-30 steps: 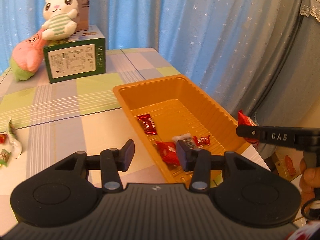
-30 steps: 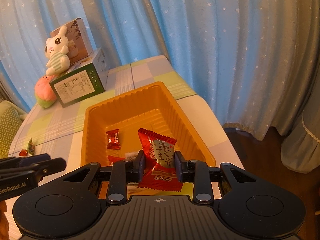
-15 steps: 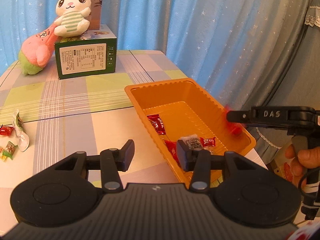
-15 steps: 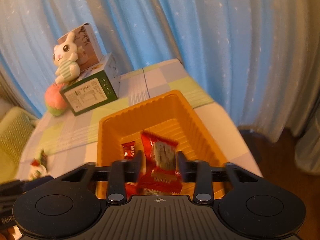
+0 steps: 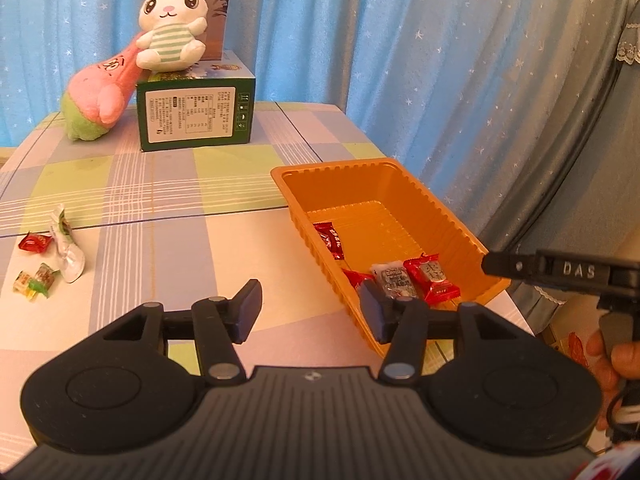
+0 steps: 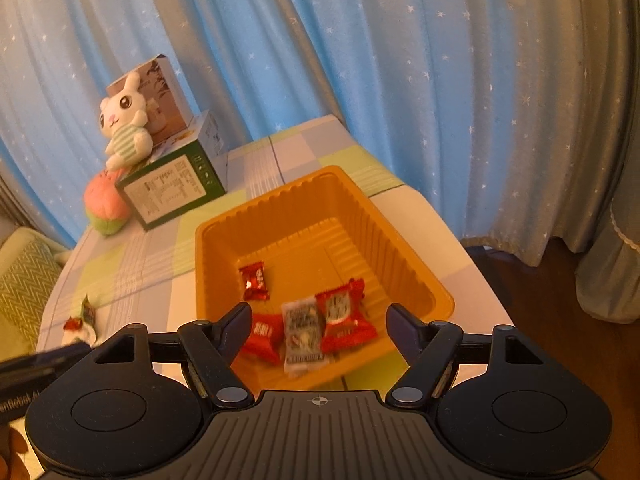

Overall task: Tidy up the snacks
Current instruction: 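Open both tools to drop the red candies into the tray, then withdraw both tools from the tray toward the remaining candies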

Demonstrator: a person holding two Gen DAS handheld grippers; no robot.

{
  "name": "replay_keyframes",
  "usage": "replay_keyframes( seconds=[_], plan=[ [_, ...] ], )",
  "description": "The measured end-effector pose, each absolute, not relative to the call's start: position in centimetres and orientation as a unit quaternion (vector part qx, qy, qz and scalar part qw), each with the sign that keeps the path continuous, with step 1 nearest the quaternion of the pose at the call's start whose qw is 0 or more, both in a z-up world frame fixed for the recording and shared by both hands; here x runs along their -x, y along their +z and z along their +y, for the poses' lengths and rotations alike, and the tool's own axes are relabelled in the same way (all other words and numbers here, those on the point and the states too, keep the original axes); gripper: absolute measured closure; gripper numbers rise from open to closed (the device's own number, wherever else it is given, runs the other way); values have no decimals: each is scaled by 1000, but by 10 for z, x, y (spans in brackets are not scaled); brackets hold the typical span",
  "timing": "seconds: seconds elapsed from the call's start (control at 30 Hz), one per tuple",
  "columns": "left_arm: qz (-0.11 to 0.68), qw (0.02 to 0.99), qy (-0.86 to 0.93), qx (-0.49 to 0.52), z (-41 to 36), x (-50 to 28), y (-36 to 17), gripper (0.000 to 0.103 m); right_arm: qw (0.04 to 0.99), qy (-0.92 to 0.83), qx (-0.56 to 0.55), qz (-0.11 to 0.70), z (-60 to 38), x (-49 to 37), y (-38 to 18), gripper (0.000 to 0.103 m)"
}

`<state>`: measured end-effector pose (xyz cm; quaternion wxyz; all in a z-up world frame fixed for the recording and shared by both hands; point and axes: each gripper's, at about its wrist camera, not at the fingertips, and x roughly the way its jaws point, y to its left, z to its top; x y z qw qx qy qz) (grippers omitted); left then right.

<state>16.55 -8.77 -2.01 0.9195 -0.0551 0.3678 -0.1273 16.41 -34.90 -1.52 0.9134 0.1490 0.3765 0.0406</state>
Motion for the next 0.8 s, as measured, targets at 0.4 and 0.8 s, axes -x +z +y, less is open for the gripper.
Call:
replay_keyframes(
  seconds=[0.4,0.8],
  plan=[
    [353,929,-99,56,-59,-120,4,44,920,59,-111,371,-306,-119,8,29],
    [347,934,-66,57,-20,-84,17,38,924,80,-83,366,-269,-98,22,29]
  ],
)
